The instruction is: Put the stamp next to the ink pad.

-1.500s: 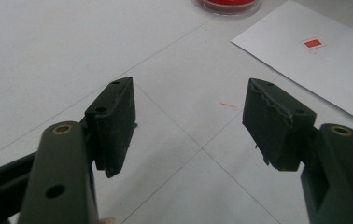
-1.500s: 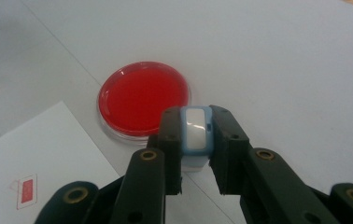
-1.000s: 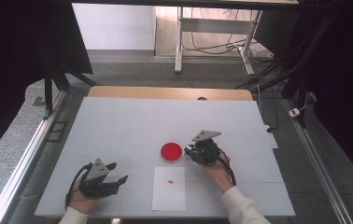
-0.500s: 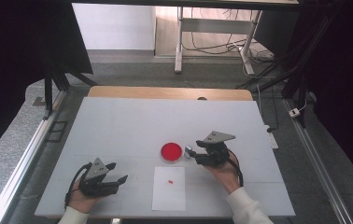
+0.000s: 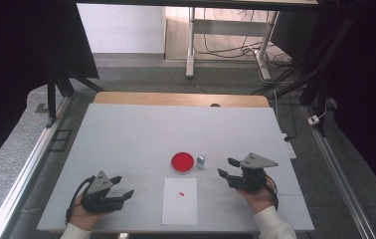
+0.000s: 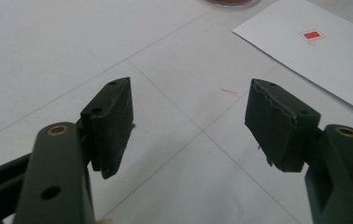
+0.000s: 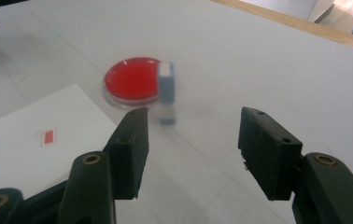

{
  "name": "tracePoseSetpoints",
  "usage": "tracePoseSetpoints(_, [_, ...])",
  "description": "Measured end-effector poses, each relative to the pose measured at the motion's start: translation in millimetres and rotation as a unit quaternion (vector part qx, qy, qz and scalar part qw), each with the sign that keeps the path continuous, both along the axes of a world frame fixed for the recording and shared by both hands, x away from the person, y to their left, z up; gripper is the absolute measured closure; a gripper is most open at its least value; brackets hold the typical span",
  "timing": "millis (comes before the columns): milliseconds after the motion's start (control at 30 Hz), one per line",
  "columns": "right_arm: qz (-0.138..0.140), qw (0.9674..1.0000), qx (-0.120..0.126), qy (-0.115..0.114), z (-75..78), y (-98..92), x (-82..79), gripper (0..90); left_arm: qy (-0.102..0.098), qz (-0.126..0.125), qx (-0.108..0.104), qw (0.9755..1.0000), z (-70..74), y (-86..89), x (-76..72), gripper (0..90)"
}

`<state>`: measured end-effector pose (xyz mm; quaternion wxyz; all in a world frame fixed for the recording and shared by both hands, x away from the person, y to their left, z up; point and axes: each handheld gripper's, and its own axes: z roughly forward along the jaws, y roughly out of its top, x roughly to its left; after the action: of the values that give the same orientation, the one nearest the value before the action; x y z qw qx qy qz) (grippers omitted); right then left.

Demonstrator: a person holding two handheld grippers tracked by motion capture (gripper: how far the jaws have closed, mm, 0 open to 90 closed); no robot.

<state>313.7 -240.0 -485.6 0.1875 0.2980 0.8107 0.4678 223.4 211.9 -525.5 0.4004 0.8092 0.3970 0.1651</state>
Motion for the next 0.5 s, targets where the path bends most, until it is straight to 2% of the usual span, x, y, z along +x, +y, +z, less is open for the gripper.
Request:
tracePoseSetpoints(200, [-0.025,0.9997,-0.006,-0.001,-9.4,-34.3,-14.2,42.5,0.0,0.0,-0.002,1.0,-0.4,3.2,-1.7,32.5])
tracePoseSetpoints(367, [-0.033,0.9994,0.0,0.006,-14.1,-60.2,-24.8,42.4,-0.001,0.004,-0.001,1.0,-0.2,5.2,-2.5,32.5])
tracePoseSetpoints(500, [-0.033,0.9994,-0.009,0.007,-19.1,-72.5,-31.3,42.4,-0.002,0.005,0.0,1.0,-0.5,5.1,-2.0,32.5])
